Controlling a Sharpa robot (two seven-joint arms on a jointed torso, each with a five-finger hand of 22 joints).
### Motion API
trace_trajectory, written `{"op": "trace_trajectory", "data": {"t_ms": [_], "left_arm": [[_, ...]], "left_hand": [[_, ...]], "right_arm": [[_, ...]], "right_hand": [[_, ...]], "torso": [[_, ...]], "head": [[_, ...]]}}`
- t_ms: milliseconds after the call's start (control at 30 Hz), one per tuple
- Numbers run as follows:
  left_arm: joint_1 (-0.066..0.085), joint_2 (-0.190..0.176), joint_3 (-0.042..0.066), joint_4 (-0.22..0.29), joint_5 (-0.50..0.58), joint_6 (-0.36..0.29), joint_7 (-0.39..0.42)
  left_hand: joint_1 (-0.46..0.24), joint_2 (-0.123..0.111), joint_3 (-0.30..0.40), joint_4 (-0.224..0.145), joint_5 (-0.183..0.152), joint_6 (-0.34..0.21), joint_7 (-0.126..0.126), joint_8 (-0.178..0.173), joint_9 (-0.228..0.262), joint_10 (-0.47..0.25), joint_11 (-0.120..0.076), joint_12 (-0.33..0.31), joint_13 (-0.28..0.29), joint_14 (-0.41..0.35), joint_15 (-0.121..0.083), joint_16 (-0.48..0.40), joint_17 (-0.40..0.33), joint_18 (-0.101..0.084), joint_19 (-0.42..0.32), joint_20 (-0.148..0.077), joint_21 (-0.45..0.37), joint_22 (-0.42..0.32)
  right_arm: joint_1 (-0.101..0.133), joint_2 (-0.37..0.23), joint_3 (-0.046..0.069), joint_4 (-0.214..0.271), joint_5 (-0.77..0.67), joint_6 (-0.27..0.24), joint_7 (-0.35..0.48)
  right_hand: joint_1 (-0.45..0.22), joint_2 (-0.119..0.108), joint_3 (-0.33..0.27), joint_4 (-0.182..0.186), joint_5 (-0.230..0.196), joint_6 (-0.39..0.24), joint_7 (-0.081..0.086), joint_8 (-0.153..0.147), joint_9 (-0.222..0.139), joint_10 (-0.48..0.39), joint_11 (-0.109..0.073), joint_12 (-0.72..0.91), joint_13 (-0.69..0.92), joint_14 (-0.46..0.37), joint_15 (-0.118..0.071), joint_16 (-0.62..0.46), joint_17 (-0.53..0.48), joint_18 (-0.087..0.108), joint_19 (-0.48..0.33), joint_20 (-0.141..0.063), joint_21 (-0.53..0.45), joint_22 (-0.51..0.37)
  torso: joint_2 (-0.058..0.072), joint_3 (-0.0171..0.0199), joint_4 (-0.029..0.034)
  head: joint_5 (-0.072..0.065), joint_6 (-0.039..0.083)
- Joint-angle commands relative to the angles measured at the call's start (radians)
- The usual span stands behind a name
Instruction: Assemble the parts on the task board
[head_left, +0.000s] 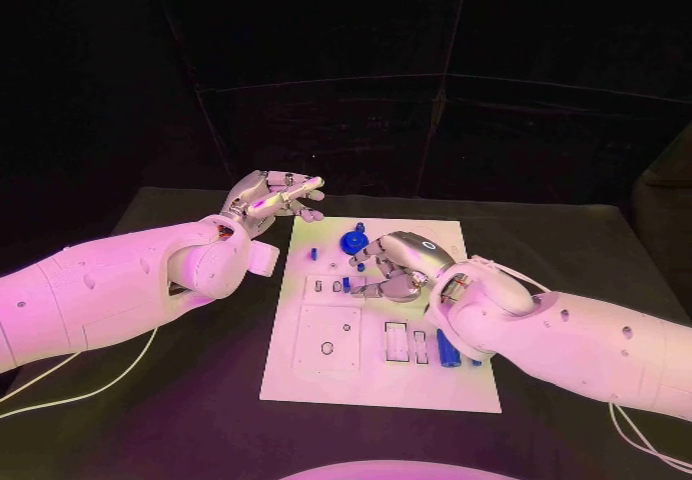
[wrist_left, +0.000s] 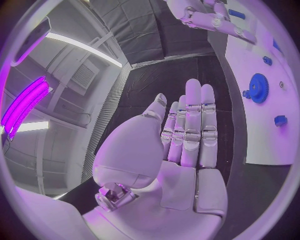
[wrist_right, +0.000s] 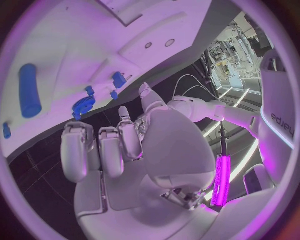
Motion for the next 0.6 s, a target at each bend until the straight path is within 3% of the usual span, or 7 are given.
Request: {"op": "trace_trajectory", "data": {"t_ms": [33, 133, 267, 300, 367, 433, 600], "left_arm": [[0.002, -0.005, 0.001, 0.0, -0.138, -0.032, -0.115], [0.004, -0.012, 0.001, 0.001, -0.233, -0.017, -0.247], [0.02, -0.01, 0.001, -0.001, -0.417, 0.082, -0.473], [0.025, -0.006, 0.001, -0.002, -0.474, 0.113, -0.537], [0.036, 0.005, 0.001, -0.004, -0.617, 0.183, -0.684], [0.042, 0.018, 0.001, -0.005, -0.708, 0.225, -0.762], [0.057, 0.073, 0.001, -0.031, -0.851, 0.317, -0.927]], "left_hand": [[-0.009, -0.009, 0.006, -0.005, -0.004, 0.043, -0.031, 0.011, 0.005, 0.107, -0.041, 0.04, 0.027, 0.082, -0.041, 0.323, 0.303, 0.009, 0.096, -0.042, 0.075, 0.038], [-0.031, -0.017, 0.002, 0.007, 0.002, 0.078, -0.057, 0.019, 0.019, 0.162, -0.073, 0.101, 0.09, 0.093, -0.061, 0.763, 0.737, 0.003, 0.154, -0.072, 0.167, 0.092], [-0.104, -0.013, -0.025, 0.059, 0.002, 0.094, -0.074, 0.051, 0.052, 0.163, -0.082, 0.267, 0.237, 0.103, -0.074, 1.032, 1.047, -0.022, 0.199, -0.088, 0.388, 0.325], [-0.129, -0.016, -0.039, 0.075, -0.002, 0.095, -0.073, 0.062, 0.061, 0.154, -0.081, 0.304, 0.268, 0.106, -0.073, 1.068, 1.095, -0.033, 0.213, -0.089, 0.454, 0.409], [-0.116, 0.014, -0.064, 0.106, 0.015, 0.053, -0.068, 0.14, 0.123, 0.025, -0.085, 0.57, 0.514, 0.104, -0.086, 1.128, 1.171, -0.051, 0.231, -0.097, 0.627, 0.611], [-0.146, 0.01, -0.106, 0.148, 0.01, 0.013, -0.084, 0.201, 0.169, -0.006, -0.09, 0.69, 0.618, 0.11, -0.085, 1.148, 1.2, -0.07, 0.265, -0.09, 0.725, 0.745], [-0.164, 0.025, -0.146, 0.199, -0.003, -0.02, -0.089, 0.309, 0.247, -0.012, -0.091, 0.798, 0.719, 0.122, -0.085, 1.18, 1.247, -0.092, 0.301, -0.097, 0.828, 0.905]], "right_arm": [[0.02, -0.05, 0.002, 0.042, 0.189, -0.03, 0.184], [0.047, -0.109, 0.002, 0.073, 0.297, -0.006, 0.207], [0.094, -0.176, 0.002, 0.08, 0.409, 0.01, 0.217], [0.106, -0.19, 0.002, 0.074, 0.432, 0.007, 0.22], [0.131, -0.214, 0.002, 0.055, 0.473, -0.011, 0.23], [0.142, -0.225, 0.002, 0.041, 0.49, -0.021, 0.234], [0.159, -0.24, 0.002, 0.007, 0.52, -0.035, 0.236]], "right_hand": [[0.027, 0.012, -0.001, -0.012, 0.019, -0.003, -0.001, 0.005, 0.002, -0.011, -0.001, -0.01, 0.088, 0.08, 0.007, -0.005, 0.158, -0.009, 0.004, 0.006, -0.007, 0.051], [0.036, 0.023, -0.002, -0.015, 0.027, 0.002, -0.002, 0.007, 0.003, -0.021, -0.003, -0.024, 0.077, 0.078, 0.006, -0.01, 0.147, -0.007, -0.002, 0.005, -0.013, 0.039], [0.036, 0.028, -0.003, -0.015, 0.03, 0.004, -0.003, 0.007, 0.003, -0.024, -0.003, -0.029, 0.073, 0.077, 0.005, -0.011, 0.144, -0.006, -0.004, 0.005, -0.015, 0.035], [0.036, 0.03, -0.004, -0.014, 0.031, 0.005, -0.003, 0.008, 0.003, -0.023, -0.003, -0.028, 0.074, 0.077, 0.005, -0.011, 0.144, -0.006, -0.004, 0.004, -0.015, 0.035], [0.039, 0.039, -0.005, -0.015, 0.047, 0.011, -0.005, 0.009, 0.004, -0.02, -0.005, -0.025, 0.076, 0.077, 0.004, -0.012, 0.144, -0.006, -0.003, 0.003, -0.015, 0.036], [0.041, 0.043, -0.007, -0.017, 0.055, 0.014, -0.005, 0.01, 0.004, -0.019, -0.006, -0.024, 0.076, 0.077, 0.003, -0.012, 0.145, -0.006, -0.003, 0.003, -0.016, 0.036], [0.043, 0.045, -0.008, -0.018, 0.059, 0.016, -0.006, 0.011, 0.004, -0.019, -0.006, -0.024, 0.076, 0.077, 0.003, -0.013, 0.143, -0.006, -0.003, 0.002, -0.016, 0.036]], "torso": [[-0.012, 0.006, -0.0028], [-0.022, 0.0112, -0.0058], [-0.033, 0.0169, -0.0089], [-0.036, 0.0181, -0.0094], [-0.043, 0.0196, -0.0126], [-0.047, 0.021, -0.0147], [-0.054, 0.0257, -0.0166]], "head": [[0.003, -0.001], [0.009, -0.003], [0.012, -0.008], [0.012, -0.01], [0.015, -0.012], [0.016, -0.013], [0.016, -0.018]]}}
